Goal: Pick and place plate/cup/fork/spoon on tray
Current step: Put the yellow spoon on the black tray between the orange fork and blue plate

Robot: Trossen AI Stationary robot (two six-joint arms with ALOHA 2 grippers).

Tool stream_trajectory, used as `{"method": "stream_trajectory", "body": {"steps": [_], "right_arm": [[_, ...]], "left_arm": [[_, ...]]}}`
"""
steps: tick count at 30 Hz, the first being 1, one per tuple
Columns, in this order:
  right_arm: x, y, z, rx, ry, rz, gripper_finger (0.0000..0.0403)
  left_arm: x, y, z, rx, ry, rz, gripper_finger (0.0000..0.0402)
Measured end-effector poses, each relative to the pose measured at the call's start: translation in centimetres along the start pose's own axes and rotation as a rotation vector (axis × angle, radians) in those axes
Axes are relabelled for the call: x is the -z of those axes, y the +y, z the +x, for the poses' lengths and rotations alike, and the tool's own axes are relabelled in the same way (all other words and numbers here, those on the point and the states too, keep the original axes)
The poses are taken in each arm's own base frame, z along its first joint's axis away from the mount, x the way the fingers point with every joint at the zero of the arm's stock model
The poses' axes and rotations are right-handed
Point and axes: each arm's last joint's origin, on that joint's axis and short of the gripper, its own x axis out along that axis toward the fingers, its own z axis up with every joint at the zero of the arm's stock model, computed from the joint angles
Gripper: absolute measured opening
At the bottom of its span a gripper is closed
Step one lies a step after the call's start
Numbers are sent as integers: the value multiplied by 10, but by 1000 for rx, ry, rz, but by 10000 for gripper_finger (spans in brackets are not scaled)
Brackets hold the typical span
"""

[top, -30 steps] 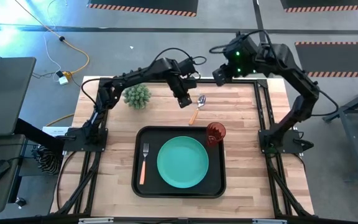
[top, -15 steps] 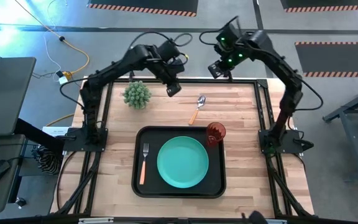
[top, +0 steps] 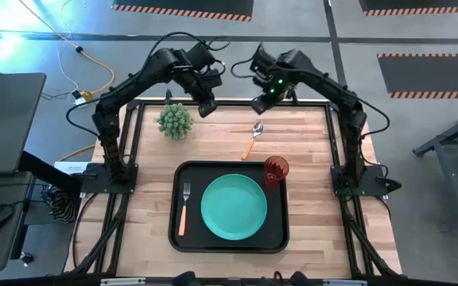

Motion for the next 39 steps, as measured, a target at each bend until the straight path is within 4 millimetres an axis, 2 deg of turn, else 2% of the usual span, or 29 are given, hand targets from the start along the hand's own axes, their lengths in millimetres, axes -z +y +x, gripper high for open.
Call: {"method": "stream_trajectory", "body": {"steps": [4,9,16,24,32,39], "right_arm": [[-5,15,19,3,33,-4,83],[-10,31,45,11,83,-5,83],[-13,49,78,33,156,5,83],[-17,63,115,55,208,36,83],[-18,69,124,60,192,117,83],[-22,79,128,46,130,224,83]], "left_arm": [[15,8,9,0,50,-22,0],[46,14,17,-11,32,-50,0],[82,12,9,-39,-66,-80,0],[96,0,-14,-52,-140,-46,0],[102,-6,-28,-63,-183,-14,0],[102,-6,-29,-64,-185,-12,0]]}}
